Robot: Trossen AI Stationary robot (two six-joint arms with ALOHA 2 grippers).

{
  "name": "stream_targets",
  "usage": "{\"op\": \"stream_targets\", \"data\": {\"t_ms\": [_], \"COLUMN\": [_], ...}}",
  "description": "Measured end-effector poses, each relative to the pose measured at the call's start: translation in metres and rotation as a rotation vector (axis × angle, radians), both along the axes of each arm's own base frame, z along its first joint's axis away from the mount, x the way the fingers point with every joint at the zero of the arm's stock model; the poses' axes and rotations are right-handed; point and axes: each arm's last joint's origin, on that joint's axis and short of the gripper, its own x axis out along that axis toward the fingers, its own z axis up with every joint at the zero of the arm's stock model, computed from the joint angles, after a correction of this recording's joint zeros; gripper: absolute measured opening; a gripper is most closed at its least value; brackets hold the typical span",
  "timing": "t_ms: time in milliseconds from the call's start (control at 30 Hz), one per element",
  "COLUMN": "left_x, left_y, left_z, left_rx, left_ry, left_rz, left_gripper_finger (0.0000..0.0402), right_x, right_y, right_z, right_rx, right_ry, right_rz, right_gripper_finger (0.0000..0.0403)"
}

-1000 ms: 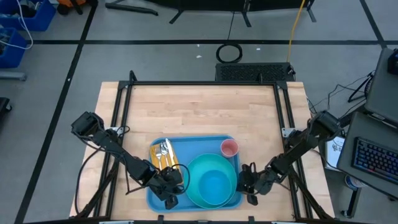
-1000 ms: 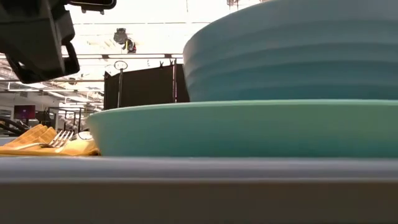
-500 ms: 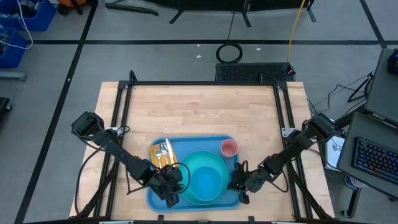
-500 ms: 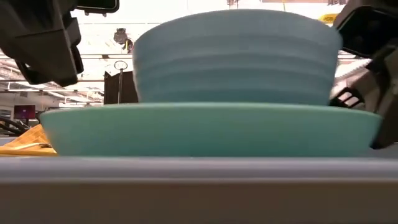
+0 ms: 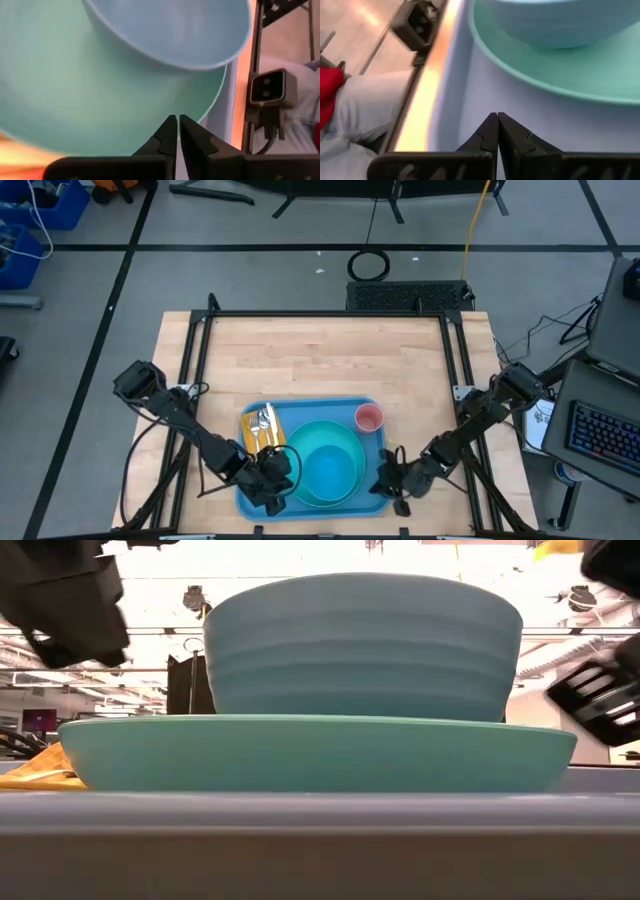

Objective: Set up tray
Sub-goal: Adjust the yellow table napkin on the blue tray

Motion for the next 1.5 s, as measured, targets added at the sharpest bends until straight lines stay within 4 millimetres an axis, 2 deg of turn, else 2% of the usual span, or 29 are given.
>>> {"op": "stream_targets", "data": {"t_ms": [167, 333, 500, 633, 833, 967, 1067, 1267, 1500], "left_x": [-0.014, -0.025, -0.027, -0.027, -0.025, -0.025, -0.024, -0.024, -0.025], "left_y": [-0.006, 0.001, -0.001, -0.002, -0.003, -0.005, -0.007, -0.006, -0.003], "left_z": [-0.006, -0.013, -0.013, -0.013, -0.012, -0.022, -0.034, -0.039, -0.040], "left_rx": [-0.031, -0.014, -0.020, 0.004, 0.012, 0.028, 0.021, 0.060, 0.107], "left_ry": [0.117, 0.269, 0.283, 0.253, 0.222, 0.260, 0.315, 0.309, 0.309], "left_rz": [0.010, 0.076, 0.063, 0.080, 0.081, 0.053, 0.042, 0.064, 0.087], "left_gripper_finger": [0.0005, 0.0010, 0.0017, 0.0051, 0.0136, 0.0185, 0.0201, 0.0194, 0.0155], "right_x": [-0.008, -0.009, -0.008, -0.009, -0.009, -0.011, -0.013, -0.013, -0.013], "right_y": [0.007, 0.006, 0.006, 0.006, 0.007, 0.009, 0.011, 0.011, 0.012], "right_z": [0.009, 0.017, 0.019, 0.019, 0.019, 0.019, 0.019, 0.020, 0.020], "right_rx": [-0.020, -0.016, -0.010, -0.008, -0.008, -0.018, -0.011, -0.006, -0.005], "right_ry": [-0.042, -0.076, -0.087, -0.086, -0.087, -0.097, -0.097, -0.104, -0.108], "right_rz": [0.002, -0.004, -0.004, -0.005, -0.003, -0.013, -0.009, -0.007, -0.007], "right_gripper_finger": [0.0000, 0.0000, 0.0000, 0.0000, 0.0000, 0.0000, 0.0000, 0.0000, 0.0000]}}
